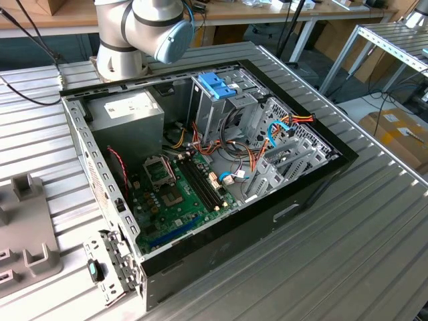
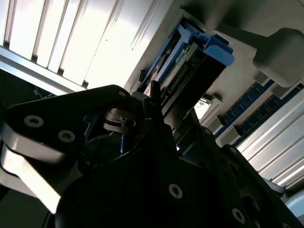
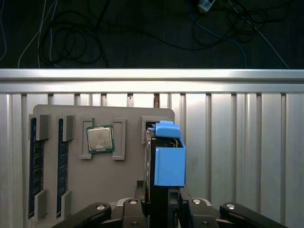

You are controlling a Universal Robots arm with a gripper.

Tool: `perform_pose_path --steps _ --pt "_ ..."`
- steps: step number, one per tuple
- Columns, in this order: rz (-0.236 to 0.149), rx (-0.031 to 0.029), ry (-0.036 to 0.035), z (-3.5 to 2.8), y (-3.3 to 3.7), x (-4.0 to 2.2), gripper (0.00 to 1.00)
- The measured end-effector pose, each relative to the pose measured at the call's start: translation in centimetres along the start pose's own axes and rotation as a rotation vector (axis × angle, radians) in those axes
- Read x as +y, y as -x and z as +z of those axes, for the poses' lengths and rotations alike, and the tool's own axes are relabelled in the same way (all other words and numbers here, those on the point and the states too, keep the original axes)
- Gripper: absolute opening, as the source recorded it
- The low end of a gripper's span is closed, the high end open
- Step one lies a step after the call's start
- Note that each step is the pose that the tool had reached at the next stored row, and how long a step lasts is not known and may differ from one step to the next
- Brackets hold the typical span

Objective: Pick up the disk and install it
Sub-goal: 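Pick up the disk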

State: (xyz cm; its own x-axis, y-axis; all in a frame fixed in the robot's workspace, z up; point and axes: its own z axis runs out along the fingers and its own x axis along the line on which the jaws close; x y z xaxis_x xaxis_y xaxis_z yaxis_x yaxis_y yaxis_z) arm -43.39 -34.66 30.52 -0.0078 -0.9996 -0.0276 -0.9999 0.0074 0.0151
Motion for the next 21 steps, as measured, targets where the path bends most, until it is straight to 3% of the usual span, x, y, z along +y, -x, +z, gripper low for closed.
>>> perform_pose_path --steps 14,19,21 --pt "0.000 -0.0002 -0.0005 -0.08 0.00 0.00 0.35" --pt "0.000 0.0027 0.0000 -1.89 0.05 0.03 0.35" --pt "0.000 0.0070 0.0000 -3.31 0.09 0.05 0.35"
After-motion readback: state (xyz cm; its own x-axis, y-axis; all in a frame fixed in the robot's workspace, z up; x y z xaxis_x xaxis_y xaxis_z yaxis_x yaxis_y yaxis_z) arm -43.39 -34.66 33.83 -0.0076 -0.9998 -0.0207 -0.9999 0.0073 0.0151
